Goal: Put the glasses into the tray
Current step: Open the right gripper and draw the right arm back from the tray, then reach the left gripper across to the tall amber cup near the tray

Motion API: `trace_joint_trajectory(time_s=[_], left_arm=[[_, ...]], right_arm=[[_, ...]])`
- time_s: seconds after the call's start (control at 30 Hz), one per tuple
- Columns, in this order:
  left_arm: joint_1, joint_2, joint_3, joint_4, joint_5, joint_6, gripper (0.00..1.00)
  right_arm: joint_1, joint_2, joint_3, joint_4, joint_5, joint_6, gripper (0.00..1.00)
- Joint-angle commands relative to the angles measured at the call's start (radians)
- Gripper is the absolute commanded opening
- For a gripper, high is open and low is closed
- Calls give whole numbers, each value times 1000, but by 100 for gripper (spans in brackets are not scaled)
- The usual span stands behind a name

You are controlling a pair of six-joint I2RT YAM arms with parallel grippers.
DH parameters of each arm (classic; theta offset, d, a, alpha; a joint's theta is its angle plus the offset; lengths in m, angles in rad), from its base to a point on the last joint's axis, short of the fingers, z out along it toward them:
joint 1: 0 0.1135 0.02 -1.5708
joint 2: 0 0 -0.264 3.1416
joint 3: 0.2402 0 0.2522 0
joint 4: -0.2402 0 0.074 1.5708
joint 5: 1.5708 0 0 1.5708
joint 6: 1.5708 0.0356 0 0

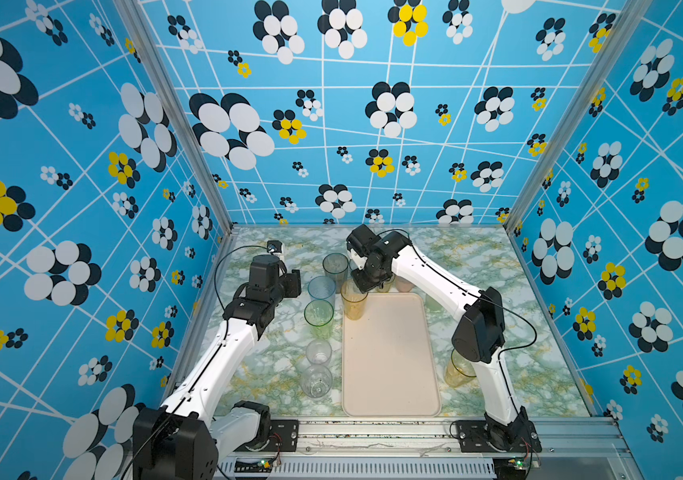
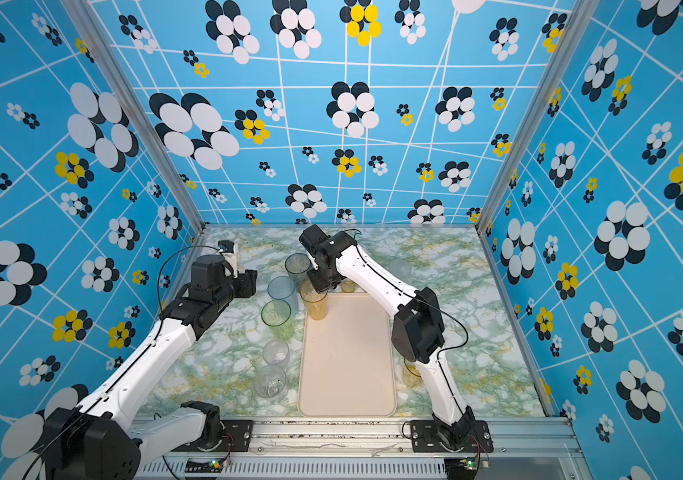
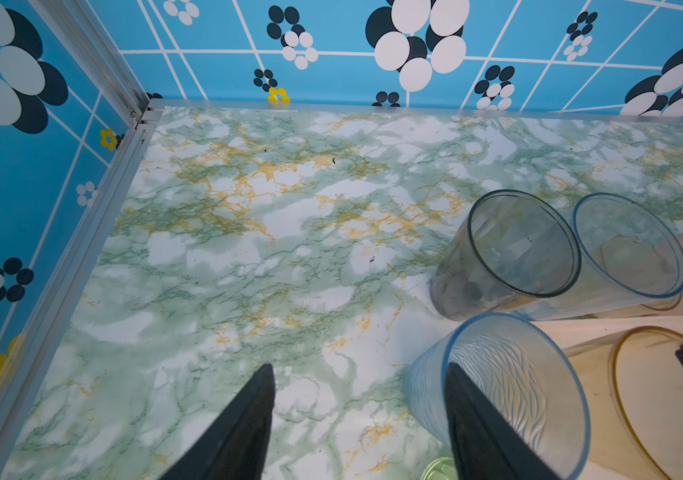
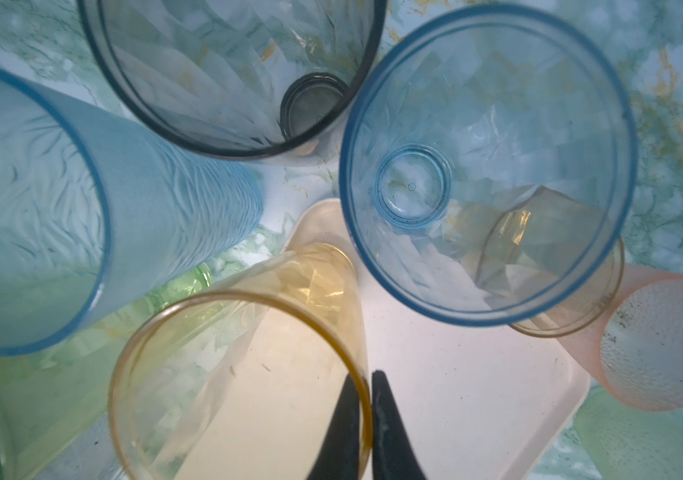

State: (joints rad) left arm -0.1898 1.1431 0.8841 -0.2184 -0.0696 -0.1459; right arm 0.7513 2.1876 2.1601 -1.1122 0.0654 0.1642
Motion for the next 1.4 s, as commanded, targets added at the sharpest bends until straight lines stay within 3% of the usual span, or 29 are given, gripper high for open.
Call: trace_joint_trajectory(time_s=[0.0, 0.43, 0.63, 0.93, 1.0, 1.13, 1.37], left_arm=[[7, 6, 24, -21, 9, 11, 66], [8, 4, 23, -24, -6, 15, 65], [7, 0, 24, -35, -15, 23, 65], [-6, -4, 53, -62, 41, 24, 62], [-54, 7, 99, -106, 62, 30, 62], [-248, 90, 265, -251, 107, 65, 55], [-589, 267, 513, -396, 180, 83, 47]], right_arm=[[-3, -20, -3, 4, -6, 3, 15], [-5, -177, -76, 43, 41, 1, 23], [-31, -297, -129, -1, 141, -5, 25], [-152, -781, -609, -23, 219, 117, 29], [-202, -873, -707, -15, 216, 150, 31], [-360, -992, -875, 96, 129, 188, 37], [-522, -953, -958, 241, 20, 187, 43]])
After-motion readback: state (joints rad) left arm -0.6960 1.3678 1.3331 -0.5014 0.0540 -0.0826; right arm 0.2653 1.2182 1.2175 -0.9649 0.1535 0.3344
